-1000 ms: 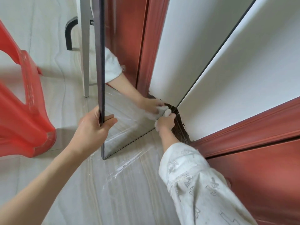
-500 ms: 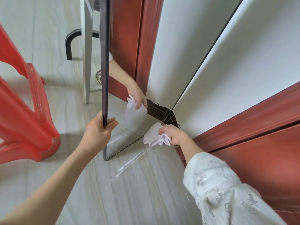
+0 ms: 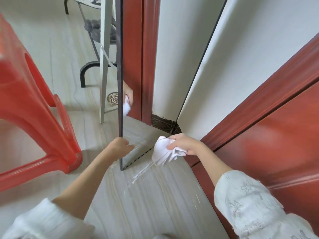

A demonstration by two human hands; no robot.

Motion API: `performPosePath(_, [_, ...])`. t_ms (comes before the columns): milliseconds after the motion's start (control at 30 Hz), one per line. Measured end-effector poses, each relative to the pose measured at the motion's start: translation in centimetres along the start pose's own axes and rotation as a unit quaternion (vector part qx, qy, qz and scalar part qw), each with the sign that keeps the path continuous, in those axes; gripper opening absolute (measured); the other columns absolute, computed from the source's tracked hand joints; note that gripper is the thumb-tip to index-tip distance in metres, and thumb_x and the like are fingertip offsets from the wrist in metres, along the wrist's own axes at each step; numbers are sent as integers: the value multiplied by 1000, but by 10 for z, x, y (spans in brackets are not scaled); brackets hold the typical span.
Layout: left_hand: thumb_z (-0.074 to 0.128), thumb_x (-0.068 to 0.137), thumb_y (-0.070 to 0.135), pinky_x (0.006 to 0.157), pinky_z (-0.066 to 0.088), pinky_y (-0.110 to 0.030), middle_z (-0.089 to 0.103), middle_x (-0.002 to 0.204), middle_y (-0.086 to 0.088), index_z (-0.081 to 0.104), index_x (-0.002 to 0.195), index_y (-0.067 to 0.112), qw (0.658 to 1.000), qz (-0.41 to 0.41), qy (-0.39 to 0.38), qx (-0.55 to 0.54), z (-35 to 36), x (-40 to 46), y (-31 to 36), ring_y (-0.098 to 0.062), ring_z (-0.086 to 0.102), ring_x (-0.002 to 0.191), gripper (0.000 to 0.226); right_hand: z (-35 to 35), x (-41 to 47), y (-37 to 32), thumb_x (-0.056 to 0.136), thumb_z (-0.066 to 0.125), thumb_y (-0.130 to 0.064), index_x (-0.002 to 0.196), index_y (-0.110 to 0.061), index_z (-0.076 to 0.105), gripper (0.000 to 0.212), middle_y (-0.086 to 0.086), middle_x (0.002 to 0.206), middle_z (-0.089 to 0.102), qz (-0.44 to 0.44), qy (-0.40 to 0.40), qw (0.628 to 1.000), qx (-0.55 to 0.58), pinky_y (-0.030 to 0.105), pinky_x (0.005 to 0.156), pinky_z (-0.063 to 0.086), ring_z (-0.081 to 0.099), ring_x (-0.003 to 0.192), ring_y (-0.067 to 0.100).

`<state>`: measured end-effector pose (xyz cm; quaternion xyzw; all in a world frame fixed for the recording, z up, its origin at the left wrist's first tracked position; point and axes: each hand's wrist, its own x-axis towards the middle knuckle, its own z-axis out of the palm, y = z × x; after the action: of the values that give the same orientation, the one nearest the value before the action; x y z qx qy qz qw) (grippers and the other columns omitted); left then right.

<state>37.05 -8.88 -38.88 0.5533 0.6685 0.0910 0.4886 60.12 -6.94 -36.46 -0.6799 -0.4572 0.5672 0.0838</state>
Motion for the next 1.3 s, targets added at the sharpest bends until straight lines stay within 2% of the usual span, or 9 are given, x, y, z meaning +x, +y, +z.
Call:
performPosePath(133, [55, 89, 35, 90, 40, -26, 50, 129, -6, 44, 132, 10, 997, 44, -56, -10, 0, -33, 10, -20, 51, 115, 50, 34, -28, -10, 80, 66, -1, 91, -12, 57, 18, 3, 76, 60, -54, -7, 998, -33, 27, 54, 46, 58, 55, 12])
performPosePath(233, [59, 87, 29, 63, 42, -22, 52, 91, -4, 54, 101, 12, 992, 62, -89, -63, -1, -56, 4, -16, 50, 75, 22, 51, -43, -17, 82, 63, 3, 94, -14, 56, 22, 0, 74, 57, -78, -34, 995, 49, 18, 42, 37, 52, 44, 2])
performPosePath(300, [62, 84, 21, 67, 53, -33, 53, 80, -7, 55, 90, 4, 989, 58, -87, -107, -9, -68, -3, -20, 53, 69, 19, 61, -52, -22, 84, 58, 8, 86, -15, 56, 23, -2, 67, 55, -92, -31, 993, 72, 14, 36, 34, 50, 41, 0])
performPosePath(433, [64, 80, 21, 76, 57, -37, 65, 79, -10, 64, 93, 6, 993, 54, -45, -99, -39, -92, -5, -19, 64, 68, 20, 86, -69, -30, 87, 58, -8, 73, -19, 55, 18, -6, 63, 52, -111, 8, 994, 9, 12, 42, 33, 45, 55, 8])
performPosePath(567, [57, 88, 22, 62, 54, -25, 71, 77, -9, 56, 93, 12, 997, 53, -4, -60, -69, -123, -3, -10, 65, 55, 11, 100, -87, -43, 91, 56, -20, 95, -14, 60, 8, 4, 85, 61, -104, -26, 994, 9, 31, 68, 47, 57, 72, 19])
performPosePath(700, [61, 85, 25, 60, 55, -28, 68, 71, -9, 56, 96, 10, 989, 65, 104, -76, -100, -151, -9, -15, 66, 56, 19, 108, -105, -67, 93, 51, -23, 108, -13, 56, 19, 1, 88, 61, -117, -25, 992, -38, 27, 65, 48, 59, 73, 15])
performPosePath(900, [58, 87, 28, 58, 45, -26, 65, 78, -11, 62, 93, 5, 933, 70, 269, -229, -175, -193, -20, -20, 61, 62, 24, 139, -119, -120, 94, 44, -27, 106, -15, 51, 18, 3, 98, 60, -187, -18, 969, -159, 25, 67, 45, 57, 80, 15])
performPosePath(1167, [52, 86, 11, 38, 44, -15, 57, 80, -11, 49, 91, 8, 792, 57, 334, -507, -270, -178, -48, -14, 62, 44, 6, 178, -112, -229, 95, 44, -20, 118, -7, 53, 28, 13, 106, 65, -307, -9, 944, -119, 24, 65, 49, 59, 84, 17])
performPosePath(1300, [43, 88, 4, 43, 48, -19, 57, 80, -11, 48, 98, 2, 790, 45, 340, -509, -305, -141, -58, -18, 63, 58, 11, 193, -68, -271, 95, 43, -17, 113, -8, 55, 24, 14, 106, 66, -325, -8, 941, -91, 28, 69, 51, 60, 82, 18])
